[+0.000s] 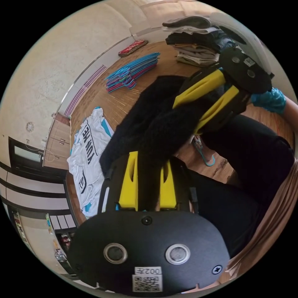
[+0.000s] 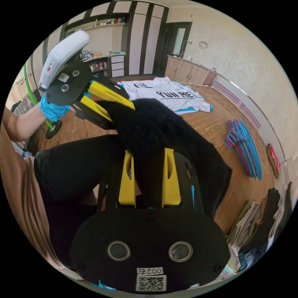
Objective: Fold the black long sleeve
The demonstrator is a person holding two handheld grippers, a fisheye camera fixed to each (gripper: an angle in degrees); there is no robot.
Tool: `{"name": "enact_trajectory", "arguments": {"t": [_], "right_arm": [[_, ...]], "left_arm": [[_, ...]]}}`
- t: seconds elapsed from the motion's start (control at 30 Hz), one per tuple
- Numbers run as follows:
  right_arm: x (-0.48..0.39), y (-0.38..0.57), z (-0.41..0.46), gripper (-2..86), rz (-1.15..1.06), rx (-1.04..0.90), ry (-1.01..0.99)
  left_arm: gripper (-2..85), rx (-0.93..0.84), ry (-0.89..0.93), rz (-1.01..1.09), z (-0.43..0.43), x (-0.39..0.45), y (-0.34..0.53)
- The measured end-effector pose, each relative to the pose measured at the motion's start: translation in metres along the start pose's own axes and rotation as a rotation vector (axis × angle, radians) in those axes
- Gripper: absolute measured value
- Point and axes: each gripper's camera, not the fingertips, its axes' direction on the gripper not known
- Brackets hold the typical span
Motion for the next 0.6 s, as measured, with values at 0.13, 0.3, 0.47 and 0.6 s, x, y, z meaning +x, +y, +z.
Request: {"name": "enact_trajectory", "arguments": {"t": [0.13,0.3,0.47,0.6], "right_arm": [[-0.004,0.016,-0.002,19.0,-0.01,0.031,0.102],[-0.003,0.032,0.006,20.6,-0.005,-0.048,0.208],[-0.009,0.045,0.022,19.1,-0.039,-0.131,0.325],[-0.014,0.051,0.03,18.5,-0.001,-0.142,0.394]], "left_arm": [[9.4,0.004,0.009,-0.026,-0.005,-0.002,-0.003],[8.8,0.021,0.019,-0.06,-0.011,-0.006,-0.004],[8.2,0.041,0.017,-0.092,-0.017,-0.008,-0.006],[8.0,0.059,0.013,-0.107,-0.021,-0.008,-0.005]]}}
